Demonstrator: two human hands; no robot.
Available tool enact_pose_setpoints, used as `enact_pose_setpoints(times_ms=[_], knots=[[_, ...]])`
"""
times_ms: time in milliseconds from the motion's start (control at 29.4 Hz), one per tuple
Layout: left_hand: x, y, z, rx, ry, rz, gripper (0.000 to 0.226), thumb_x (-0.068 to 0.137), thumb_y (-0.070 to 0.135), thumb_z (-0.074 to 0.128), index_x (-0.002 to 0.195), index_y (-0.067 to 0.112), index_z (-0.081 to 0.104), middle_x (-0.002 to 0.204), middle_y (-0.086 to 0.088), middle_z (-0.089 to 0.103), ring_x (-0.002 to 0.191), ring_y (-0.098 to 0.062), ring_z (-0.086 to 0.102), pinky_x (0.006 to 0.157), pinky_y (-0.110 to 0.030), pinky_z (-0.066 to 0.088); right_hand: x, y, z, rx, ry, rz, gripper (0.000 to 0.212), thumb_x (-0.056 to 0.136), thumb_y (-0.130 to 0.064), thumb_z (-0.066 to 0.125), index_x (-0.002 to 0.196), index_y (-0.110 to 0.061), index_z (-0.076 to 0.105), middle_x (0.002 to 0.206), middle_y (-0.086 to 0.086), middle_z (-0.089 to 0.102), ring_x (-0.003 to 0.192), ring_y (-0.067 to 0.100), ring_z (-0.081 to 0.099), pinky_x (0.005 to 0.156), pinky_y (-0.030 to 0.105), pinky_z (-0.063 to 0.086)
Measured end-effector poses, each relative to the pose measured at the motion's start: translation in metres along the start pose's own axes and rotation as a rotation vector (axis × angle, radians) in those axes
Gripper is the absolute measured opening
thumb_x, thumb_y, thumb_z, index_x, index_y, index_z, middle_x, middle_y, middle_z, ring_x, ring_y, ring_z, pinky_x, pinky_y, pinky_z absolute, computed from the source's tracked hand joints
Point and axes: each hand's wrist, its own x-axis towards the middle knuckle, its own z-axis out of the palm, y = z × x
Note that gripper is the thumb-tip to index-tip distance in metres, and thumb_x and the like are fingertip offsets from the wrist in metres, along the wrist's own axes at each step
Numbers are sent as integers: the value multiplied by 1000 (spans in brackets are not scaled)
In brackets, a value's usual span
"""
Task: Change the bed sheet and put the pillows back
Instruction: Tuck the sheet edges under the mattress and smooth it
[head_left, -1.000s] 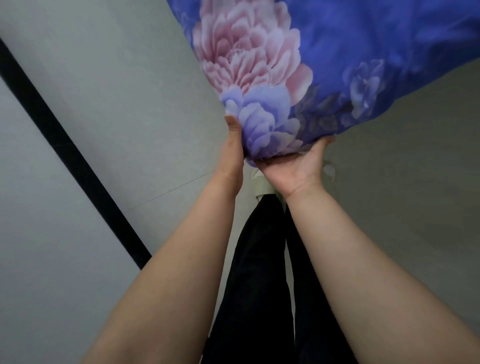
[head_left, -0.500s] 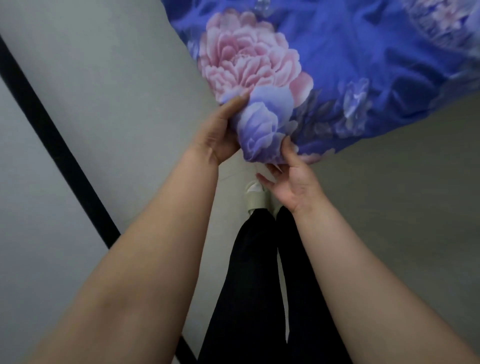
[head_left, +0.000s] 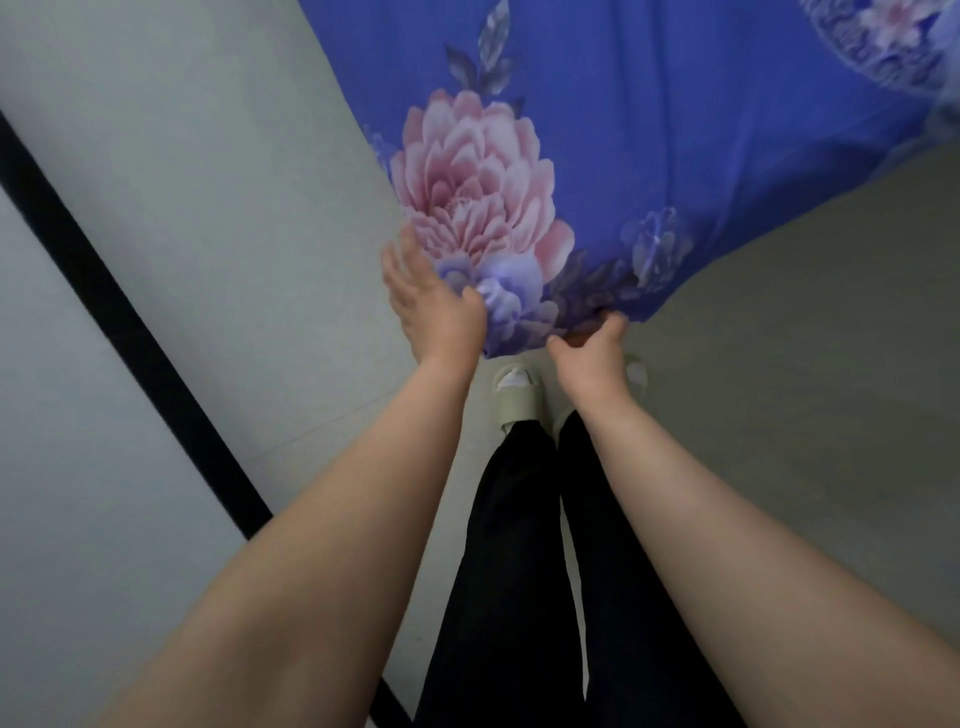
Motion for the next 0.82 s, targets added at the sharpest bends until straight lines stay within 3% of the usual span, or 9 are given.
enact_pose_setpoints(times_ms=[68, 102, 170, 238, 340, 442, 510, 646, 816], knots=[[-14, 4, 2, 335, -56, 443, 76, 79, 12, 55, 149, 26, 26, 158, -10, 15, 141, -30, 24, 112, -37, 26, 0, 1, -3, -1, -55, 46, 58, 85, -13, 64, 132, -4, 31, 109, 6, 61, 98, 21, 60, 91, 31, 46], [-21, 4, 2, 483, -164, 550, 76, 81, 12, 51, 149, 30, 23, 159, -6, 9, 144, -28, 17, 112, -39, 27, 0, 1, -6, -19, -95, 78, 56, 86, -14, 63, 132, -4, 33, 113, 11, 63, 101, 27, 62, 94, 38, 47], [-30, 1, 3, 651, -345, 523, 78, 85, 10, 47, 150, 35, 12, 160, 0, -5, 147, -26, 3, 110, -41, 28, -2, -1, -14, -40, -180, 141, 49, 89, -16, 61, 132, -4, 38, 114, 16, 62, 100, 31, 63, 90, 39, 50], [-37, 1, 0, 676, -423, 464, 77, 86, 9, 45, 150, 35, 11, 160, 1, -6, 146, -29, 3, 105, -44, 34, -5, -9, -27, -23, -245, 174, 39, 91, -16, 59, 125, -5, 47, 110, 14, 63, 93, 25, 61, 73, 28, 47], [-48, 18, -8, 683, -522, 385, 67, 88, 13, 44, 149, 26, 20, 159, -3, 8, 142, -32, 17, 105, -46, 35, -9, -30, -57, -2, -267, 160, 23, 92, -17, 56, 113, -8, 54, 113, 17, 65, 87, 22, 60, 66, 26, 44], [-63, 51, -16, 629, -552, 357, 57, 89, 13, 44, 144, 17, 31, 145, -12, 35, 130, -36, 36, 101, -43, 34, -14, -59, -100, 12, -263, 123, 4, 93, -15, 54, 90, -18, 54, 105, 16, 67, 73, 22, 59, 60, 25, 43], [-73, 78, -22, 613, -529, 381, 60, 90, 13, 45, 147, 18, 26, 138, -15, 42, 122, -37, 43, 97, -43, 36, -13, -76, -134, -12, -257, 83, 18, 93, -15, 53, 76, -23, 52, 95, 13, 69, 70, 21, 60, 58, 24, 42], [-88, 148, -23, 562, -499, 336, 64, 93, 22, 46, 150, 24, 17, 146, -9, 34, 127, -31, 42, 93, -42, 40, -4, -108, -210, -4, -262, 39, 22, 94, -14, 52, 73, -22, 53, 83, 7, 65, 58, 13, 55, 54, 21, 41], [-109, 254, 5, 547, -467, 329, 54, 92, 17, 43, 145, 21, 30, 142, -12, 38, 126, -34, 38, 98, -44, 37, 21, -129, -326, 25, -236, 26, 23, 95, -15, 51, 73, -22, 52, 83, 7, 64, 57, 13, 54, 51, 20, 40]])
